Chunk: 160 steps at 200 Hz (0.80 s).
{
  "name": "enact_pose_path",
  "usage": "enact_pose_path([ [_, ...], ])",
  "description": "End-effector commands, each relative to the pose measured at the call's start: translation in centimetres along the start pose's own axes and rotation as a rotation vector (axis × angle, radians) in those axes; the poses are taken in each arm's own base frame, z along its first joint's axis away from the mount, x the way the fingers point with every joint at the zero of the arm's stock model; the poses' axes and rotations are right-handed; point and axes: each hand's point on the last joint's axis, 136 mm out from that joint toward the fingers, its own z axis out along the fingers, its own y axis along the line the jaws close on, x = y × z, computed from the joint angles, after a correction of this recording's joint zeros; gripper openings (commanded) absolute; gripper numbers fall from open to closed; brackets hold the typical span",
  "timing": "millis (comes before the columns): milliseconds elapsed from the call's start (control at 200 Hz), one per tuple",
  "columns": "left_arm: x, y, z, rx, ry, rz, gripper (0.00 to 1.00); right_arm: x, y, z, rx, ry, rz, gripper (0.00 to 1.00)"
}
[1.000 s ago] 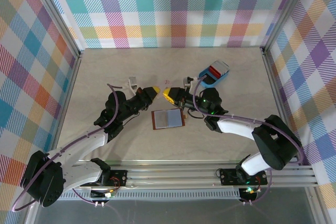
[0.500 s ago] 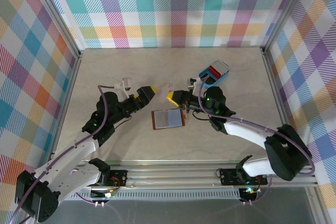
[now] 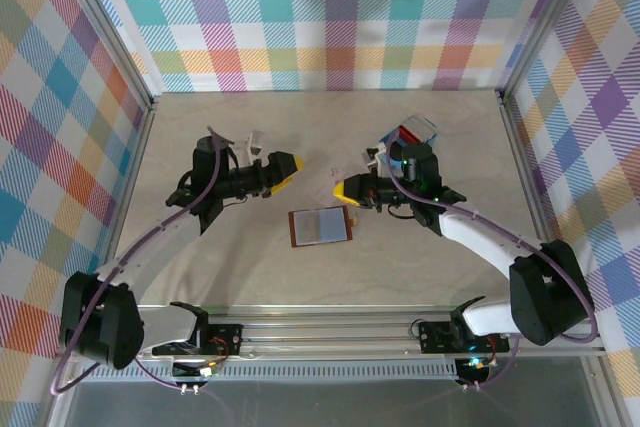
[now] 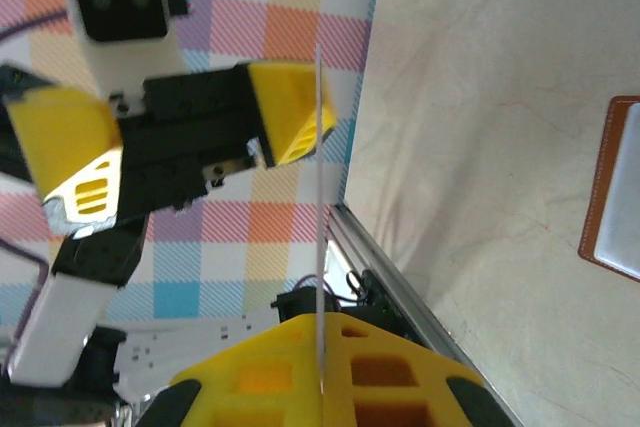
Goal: Put the credit cards into the card holder
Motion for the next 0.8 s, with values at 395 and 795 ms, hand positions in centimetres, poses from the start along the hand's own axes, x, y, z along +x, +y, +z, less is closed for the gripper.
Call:
enact_pose_path([
  [395,-0.6,-2.3,1.5,0.273,0.112,0.022,0.74,0.4,0.5,0.5,-0.043,0.123,-0.054,0.00],
  [795,1.6,-2.4,1.7,0.329,0.121,-0.033,0.58,-0.4,2.3,0.8,-0.089,0.094,-0.069,0.00],
])
